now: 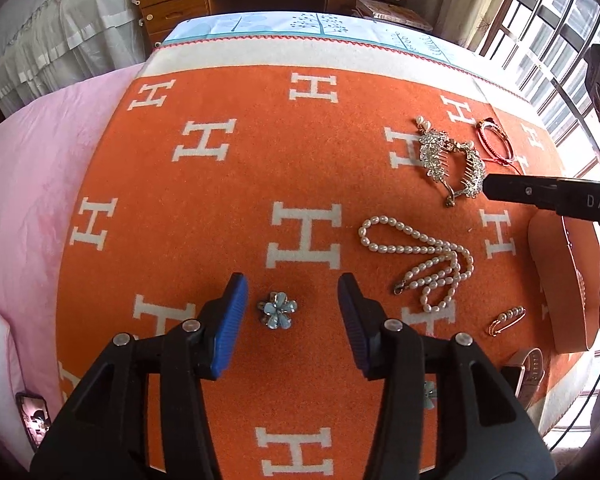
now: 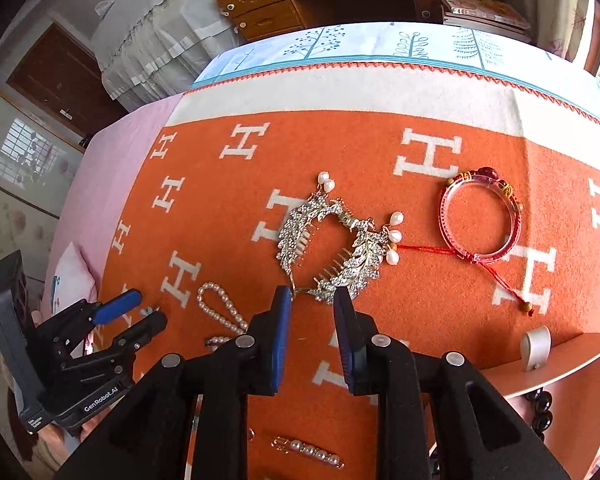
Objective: Organize jewelry
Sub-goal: 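Grasp the pearl necklace with the right tool and lift it, then carry the pearl necklace into the pink box and open the right tool, then grasp the red string bracelet with the left tool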
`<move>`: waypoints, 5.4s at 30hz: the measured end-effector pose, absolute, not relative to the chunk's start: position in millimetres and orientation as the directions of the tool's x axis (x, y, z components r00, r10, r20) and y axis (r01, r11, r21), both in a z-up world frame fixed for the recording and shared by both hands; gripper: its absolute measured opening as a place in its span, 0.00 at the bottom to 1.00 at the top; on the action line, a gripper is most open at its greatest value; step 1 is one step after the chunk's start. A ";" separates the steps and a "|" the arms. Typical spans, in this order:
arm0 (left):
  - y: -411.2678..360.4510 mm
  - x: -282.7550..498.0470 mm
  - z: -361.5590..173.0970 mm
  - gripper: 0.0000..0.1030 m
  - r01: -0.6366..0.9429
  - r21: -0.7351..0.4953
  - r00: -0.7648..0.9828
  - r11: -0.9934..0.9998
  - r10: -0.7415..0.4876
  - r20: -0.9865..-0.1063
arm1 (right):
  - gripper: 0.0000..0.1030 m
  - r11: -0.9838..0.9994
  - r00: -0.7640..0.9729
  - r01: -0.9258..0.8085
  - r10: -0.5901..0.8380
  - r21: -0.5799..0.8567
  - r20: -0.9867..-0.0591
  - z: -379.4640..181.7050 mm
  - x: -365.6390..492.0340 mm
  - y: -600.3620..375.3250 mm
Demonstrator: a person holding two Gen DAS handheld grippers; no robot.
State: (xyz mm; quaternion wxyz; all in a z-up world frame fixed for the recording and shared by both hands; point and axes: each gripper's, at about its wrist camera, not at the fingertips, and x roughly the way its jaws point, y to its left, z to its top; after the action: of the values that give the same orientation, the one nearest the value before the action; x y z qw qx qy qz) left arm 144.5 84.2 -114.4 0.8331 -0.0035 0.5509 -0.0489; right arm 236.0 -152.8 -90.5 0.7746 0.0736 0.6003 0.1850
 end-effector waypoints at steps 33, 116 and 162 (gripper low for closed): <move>90.4 136.6 -108.9 0.43 0.049 -0.169 0.370 0.984 -0.175 -0.912 | 0.44 0.761 0.270 -0.647 0.170 -0.048 -0.948 -104.9 144.5 -74.9; -118.4 197.0 -1.2 0.43 0.440 -0.111 0.361 0.891 -0.289 -0.887 | 0.04 0.919 0.798 -0.148 0.329 0.365 -0.504 193.3 22.4 -405.1; -164.8 275.9 -128.6 0.29 0.245 -0.046 0.376 0.968 -0.138 -0.916 | 0.42 0.943 0.554 0.176 0.143 0.284 -0.820 -100.1 223.8 -397.7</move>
State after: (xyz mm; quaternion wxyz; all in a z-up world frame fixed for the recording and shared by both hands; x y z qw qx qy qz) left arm 275.9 -164.8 -128.6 0.8279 0.0489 0.5466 -0.1158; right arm 223.8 -397.7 -100.1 0.8651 0.1690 0.4723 -0.0094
